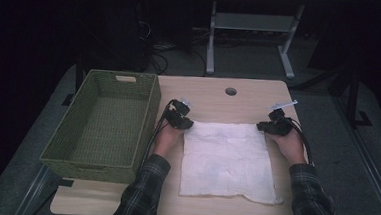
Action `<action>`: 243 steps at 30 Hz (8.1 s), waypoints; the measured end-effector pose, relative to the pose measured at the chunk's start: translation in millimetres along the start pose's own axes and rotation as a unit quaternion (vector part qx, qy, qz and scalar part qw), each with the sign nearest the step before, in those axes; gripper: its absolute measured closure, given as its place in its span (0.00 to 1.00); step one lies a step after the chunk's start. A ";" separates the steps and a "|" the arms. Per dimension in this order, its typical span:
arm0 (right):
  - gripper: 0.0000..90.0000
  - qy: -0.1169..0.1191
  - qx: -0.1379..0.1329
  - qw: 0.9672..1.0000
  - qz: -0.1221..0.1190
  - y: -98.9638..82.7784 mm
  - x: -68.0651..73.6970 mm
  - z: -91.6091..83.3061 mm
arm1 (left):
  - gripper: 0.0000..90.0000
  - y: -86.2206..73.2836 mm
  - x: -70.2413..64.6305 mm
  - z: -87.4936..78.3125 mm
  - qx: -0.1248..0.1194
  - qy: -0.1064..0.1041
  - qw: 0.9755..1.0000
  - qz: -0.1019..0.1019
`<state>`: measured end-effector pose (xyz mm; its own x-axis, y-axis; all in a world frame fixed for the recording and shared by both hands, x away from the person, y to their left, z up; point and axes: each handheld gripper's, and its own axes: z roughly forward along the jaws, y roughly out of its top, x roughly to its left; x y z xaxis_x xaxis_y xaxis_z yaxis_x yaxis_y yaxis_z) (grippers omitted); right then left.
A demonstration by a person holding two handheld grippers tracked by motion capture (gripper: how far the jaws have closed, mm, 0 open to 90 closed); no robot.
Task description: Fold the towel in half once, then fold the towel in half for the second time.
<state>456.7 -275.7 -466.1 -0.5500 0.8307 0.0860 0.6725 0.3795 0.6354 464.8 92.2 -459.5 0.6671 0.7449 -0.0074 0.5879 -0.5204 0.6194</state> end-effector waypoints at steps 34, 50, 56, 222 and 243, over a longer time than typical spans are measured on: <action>0.97 -0.010 -0.123 0.992 -0.016 31.4 -5.1 -90.5 | 0.95 48.0 -19.5 -83.5 -0.130 0.002 0.991 0.042; 0.97 0.012 -0.133 0.990 -0.036 -13.4 23.7 -114.2 | 0.95 12.2 -41.6 -106.7 -0.103 -0.031 0.992 0.071; 0.97 0.015 -0.120 0.992 -0.043 -28.1 38.5 -117.0 | 0.94 -0.3 -49.9 -109.5 -0.093 -0.037 0.992 0.072; 1.00 0.091 -0.014 0.992 -0.083 -77.0 169.1 -45.0 | 0.95 -28.8 -149.8 -56.6 -0.046 -0.185 0.957 0.221; 1.00 0.051 -0.018 0.995 -0.089 -81.9 172.2 -48.0 | 0.95 -34.8 -153.3 -62.9 -0.054 -0.186 0.958 0.210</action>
<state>283.1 -183.3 -466.5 -0.7070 0.7056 0.0467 0.5437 0.5002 0.6740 313.3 22.3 -430.6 0.9631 0.2691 -0.0065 0.1950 -0.6807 0.7061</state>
